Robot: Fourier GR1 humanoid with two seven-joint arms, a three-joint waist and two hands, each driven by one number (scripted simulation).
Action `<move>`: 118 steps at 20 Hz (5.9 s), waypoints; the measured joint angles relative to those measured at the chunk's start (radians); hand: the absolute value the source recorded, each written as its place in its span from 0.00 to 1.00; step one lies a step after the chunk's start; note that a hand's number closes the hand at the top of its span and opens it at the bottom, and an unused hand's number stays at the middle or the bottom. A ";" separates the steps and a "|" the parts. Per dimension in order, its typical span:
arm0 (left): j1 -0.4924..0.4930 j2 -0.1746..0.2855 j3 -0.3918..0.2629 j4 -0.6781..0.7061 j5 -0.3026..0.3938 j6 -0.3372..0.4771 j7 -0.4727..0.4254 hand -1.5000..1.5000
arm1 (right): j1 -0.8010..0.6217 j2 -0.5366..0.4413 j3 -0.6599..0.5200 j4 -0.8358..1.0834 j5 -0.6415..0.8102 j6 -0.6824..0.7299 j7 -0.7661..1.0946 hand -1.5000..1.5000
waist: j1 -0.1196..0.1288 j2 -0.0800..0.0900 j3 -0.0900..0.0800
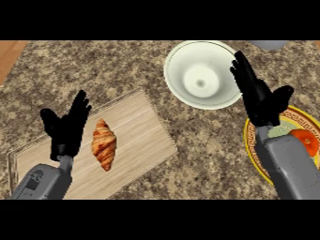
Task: Pick the squash from the plate and place it in the bowl
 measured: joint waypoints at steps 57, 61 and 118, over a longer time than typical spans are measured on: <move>-0.004 0.153 0.341 -0.157 -0.070 -0.251 -0.152 0.50 | 0.461 -0.707 -0.201 -0.332 0.724 0.730 -0.347 0.00 | -0.040 -0.014 -0.008; -0.019 0.139 0.354 -0.162 -0.088 -0.253 -0.131 0.50 | 0.407 -0.648 -0.174 -0.248 0.801 0.715 -0.358 0.00 | -0.040 -0.014 -0.008; -0.051 0.016 0.481 -0.200 -0.226 -0.380 -0.075 0.50 | -0.088 -0.424 -0.268 0.688 1.286 0.270 -0.799 1.00 | -0.008 0.000 -0.006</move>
